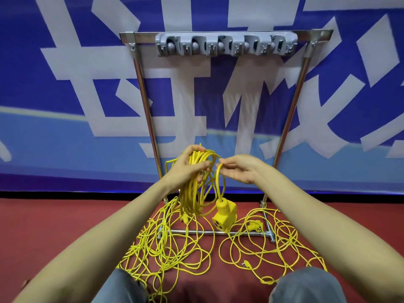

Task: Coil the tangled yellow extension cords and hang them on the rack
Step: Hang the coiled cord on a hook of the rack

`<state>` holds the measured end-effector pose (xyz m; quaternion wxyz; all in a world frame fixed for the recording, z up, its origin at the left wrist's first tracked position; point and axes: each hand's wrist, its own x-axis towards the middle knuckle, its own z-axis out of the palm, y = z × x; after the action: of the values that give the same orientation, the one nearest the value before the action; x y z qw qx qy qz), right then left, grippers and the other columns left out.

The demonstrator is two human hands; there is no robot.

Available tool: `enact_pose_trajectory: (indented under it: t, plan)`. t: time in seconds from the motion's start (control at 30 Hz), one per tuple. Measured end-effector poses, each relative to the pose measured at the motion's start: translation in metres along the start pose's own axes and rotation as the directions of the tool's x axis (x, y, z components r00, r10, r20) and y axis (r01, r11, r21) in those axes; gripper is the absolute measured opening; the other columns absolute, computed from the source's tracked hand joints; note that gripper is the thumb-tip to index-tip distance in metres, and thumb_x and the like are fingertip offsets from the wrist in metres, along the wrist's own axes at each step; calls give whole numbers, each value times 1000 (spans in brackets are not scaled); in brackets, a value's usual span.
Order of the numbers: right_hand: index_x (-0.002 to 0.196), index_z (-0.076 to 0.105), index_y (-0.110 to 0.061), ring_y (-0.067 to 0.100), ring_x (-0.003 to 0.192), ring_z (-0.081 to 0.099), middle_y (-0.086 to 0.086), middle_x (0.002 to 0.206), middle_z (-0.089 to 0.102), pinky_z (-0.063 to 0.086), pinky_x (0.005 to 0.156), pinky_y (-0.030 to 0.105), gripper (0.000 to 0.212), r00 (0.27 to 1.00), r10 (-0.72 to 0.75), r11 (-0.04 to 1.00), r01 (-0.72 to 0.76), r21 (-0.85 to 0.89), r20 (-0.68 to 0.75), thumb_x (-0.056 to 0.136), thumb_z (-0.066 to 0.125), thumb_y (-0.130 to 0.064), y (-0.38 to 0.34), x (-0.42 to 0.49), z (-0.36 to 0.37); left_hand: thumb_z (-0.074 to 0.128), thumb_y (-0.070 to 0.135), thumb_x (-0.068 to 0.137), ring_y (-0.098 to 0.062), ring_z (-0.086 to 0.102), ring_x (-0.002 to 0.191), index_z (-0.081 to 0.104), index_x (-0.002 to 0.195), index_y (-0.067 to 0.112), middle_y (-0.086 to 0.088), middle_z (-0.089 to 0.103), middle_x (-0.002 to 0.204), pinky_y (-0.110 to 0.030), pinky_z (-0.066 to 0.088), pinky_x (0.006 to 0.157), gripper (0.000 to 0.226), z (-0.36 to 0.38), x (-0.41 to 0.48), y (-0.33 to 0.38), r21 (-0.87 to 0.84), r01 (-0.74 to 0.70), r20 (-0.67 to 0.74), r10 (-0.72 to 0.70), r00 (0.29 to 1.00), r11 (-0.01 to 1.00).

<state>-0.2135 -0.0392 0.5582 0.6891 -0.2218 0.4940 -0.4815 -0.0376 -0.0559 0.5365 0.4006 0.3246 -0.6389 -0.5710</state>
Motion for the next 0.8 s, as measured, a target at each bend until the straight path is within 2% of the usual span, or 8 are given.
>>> enact_pose_trajectory:
  t: [0.13, 0.2, 0.27, 0.33, 0.47, 0.6, 0.73, 0.8]
  plan:
    - [80, 53, 4, 22, 71, 56, 17, 79, 52, 55, 72, 30, 15, 998, -44, 993, 49, 105, -52, 93, 46, 10, -8, -8, 5, 61, 2, 92, -18, 50, 45, 42, 122, 9, -9, 62, 70, -28, 49, 49, 36, -1, -1, -3, 3, 7, -13, -7, 1000, 1000]
    - [81, 54, 7, 27, 80, 59, 18, 83, 52, 57, 64, 30, 14, 998, -9, 981, 19, 195, -55, 93, 46, 10, -7, -8, 12, 61, 8, 93, -19, 51, 46, 43, 122, 11, -15, 60, 70, -29, 50, 52, 34, 0, -1, -5, 0, 7, -5, -7, 1000, 1000]
    - [83, 53, 9, 34, 106, 58, 19, 86, 50, 57, 55, 31, 14, 997, 8, 954, 14, 301, -71, 93, 44, 11, -6, -6, 18, 57, 13, 96, -17, 51, 46, 43, 122, 12, -18, 63, 76, -29, 51, 52, 30, 2, -3, -5, -21, 16, -1, -16, 1000, 1000]
    - [83, 51, 10, 35, 118, 51, 19, 85, 48, 55, 64, 30, 16, 997, 34, 925, -4, 380, -72, 95, 41, 10, -5, -6, 22, 54, 22, 96, -15, 50, 44, 43, 123, 8, -11, 66, 74, -27, 49, 51, 32, 3, -5, -4, -44, 31, -11, -31, 999, 999]
    - [80, 51, 10, 32, 104, 50, 20, 82, 50, 40, 97, 19, 22, 995, 80, 912, -52, 407, -53, 97, 38, 7, -4, -13, 26, 74, 11, 81, -15, 61, 65, 50, 116, 10, -2, 65, 80, -24, 52, 59, 42, 2, -8, -5, 19, 50, 0, -50, 999, 999]
    - [84, 51, 10, 32, 121, 50, 20, 95, 50, 47, 93, 27, 16, 996, 49, 900, -11, 435, -77, 96, 41, 8, -4, -9, 26, 79, 5, 72, -21, 60, 83, 54, 118, 9, -10, 62, 95, -35, 52, 76, 53, 2, -6, -9, 100, 48, 2, -48, 999, 994]
    - [89, 51, 6, 30, 97, 56, 18, 88, 49, 57, 70, 32, 8, 991, -71, 967, 97, 235, -116, 95, 46, 5, -6, 2, 18, 74, -2, 80, -19, 62, 76, 53, 119, 10, -8, 63, 91, -28, 53, 73, 46, 7, -4, -10, 1, 83, -52, -82, 995, 997]
    - [96, 51, 3, 29, 90, 57, 18, 88, 53, 56, 74, 40, 8, 986, -112, 985, 94, -142, -126, 96, 51, -5, -6, 2, 14, 70, -3, 83, -17, 63, 61, 48, 120, 9, -9, 63, 80, -27, 55, 62, 44, 16, -3, -9, -160, 135, -108, -153, 982, 978]
